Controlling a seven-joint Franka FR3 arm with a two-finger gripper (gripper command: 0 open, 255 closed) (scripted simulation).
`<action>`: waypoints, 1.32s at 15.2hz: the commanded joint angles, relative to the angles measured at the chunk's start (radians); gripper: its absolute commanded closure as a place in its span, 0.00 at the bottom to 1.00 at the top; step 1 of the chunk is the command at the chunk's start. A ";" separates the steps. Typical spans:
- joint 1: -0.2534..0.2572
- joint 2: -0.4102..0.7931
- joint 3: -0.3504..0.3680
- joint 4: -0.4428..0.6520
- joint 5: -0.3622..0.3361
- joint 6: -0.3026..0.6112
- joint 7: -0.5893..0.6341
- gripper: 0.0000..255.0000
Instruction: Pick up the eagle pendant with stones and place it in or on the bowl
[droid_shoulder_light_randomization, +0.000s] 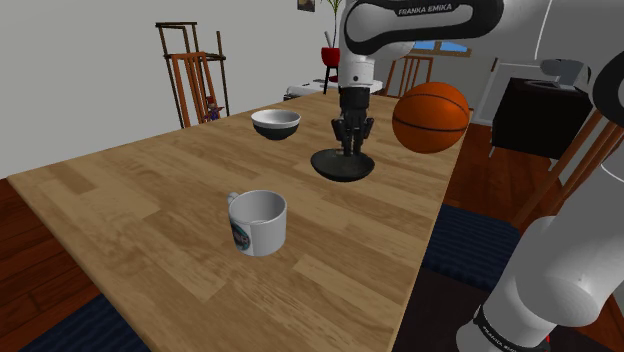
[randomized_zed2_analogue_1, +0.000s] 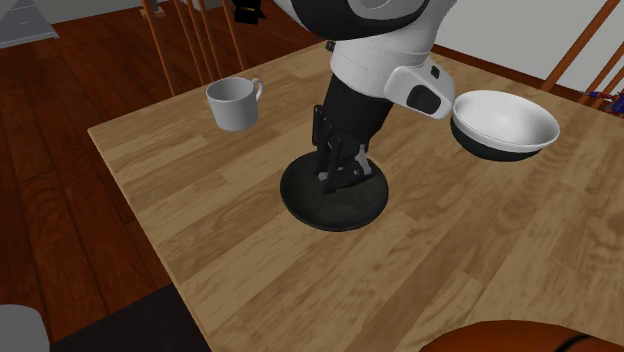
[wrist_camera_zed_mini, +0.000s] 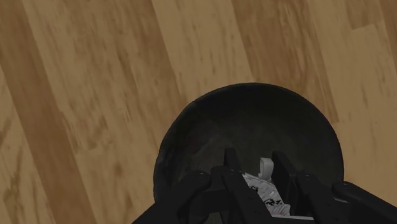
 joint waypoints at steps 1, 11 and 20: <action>0.000 0.001 0.001 -0.026 0.000 0.028 -0.003 1.00; 0.000 0.000 0.001 -0.046 0.000 0.046 -0.005 0.00; -0.006 0.048 -0.009 0.132 -0.001 -0.085 -0.004 0.00</action>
